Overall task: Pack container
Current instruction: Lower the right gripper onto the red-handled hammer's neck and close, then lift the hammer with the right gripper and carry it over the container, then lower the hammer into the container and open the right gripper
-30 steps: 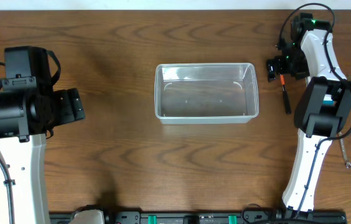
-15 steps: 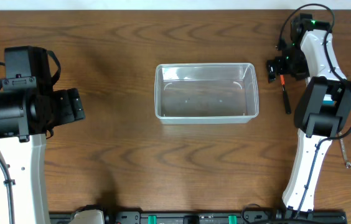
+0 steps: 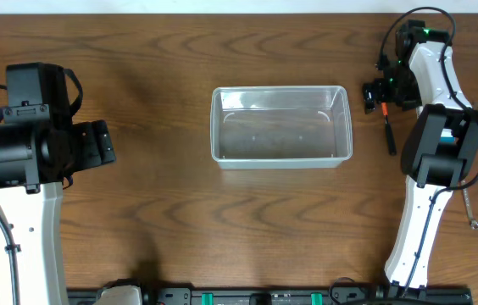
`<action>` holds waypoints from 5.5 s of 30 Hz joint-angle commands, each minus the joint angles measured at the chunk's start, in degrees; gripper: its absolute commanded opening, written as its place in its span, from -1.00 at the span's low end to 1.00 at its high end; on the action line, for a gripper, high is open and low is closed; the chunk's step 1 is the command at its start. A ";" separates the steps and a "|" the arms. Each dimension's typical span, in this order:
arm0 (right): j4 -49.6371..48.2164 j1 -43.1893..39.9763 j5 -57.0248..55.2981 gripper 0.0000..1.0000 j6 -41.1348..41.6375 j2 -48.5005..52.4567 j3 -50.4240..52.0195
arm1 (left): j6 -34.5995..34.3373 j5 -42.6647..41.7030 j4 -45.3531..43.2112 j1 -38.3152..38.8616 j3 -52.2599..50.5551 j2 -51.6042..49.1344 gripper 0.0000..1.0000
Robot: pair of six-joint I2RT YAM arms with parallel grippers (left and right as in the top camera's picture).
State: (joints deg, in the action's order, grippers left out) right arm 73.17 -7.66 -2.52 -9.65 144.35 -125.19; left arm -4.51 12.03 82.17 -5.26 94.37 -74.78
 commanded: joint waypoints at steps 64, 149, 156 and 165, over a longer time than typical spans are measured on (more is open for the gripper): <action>13.73 2.47 -3.23 -0.96 -2.49 -0.17 -23.69 | -0.55 0.44 0.26 -0.28 0.31 -0.09 0.96; 10.23 38.23 7.72 -0.84 -33.29 -9.88 0.72 | -0.55 0.44 1.16 -0.31 0.31 -0.09 0.96; 7.78 38.05 7.67 -0.78 -33.29 -9.79 2.49 | -0.57 0.44 1.33 -0.28 0.31 -0.09 0.96; 7.17 38.05 6.32 -0.42 -33.29 -9.79 2.47 | -0.55 0.44 1.36 -0.31 0.31 -0.09 0.96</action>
State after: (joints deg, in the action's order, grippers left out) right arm 80.44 30.83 4.16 -42.63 135.72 -122.93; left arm -4.51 12.03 83.40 -5.26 94.37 -74.78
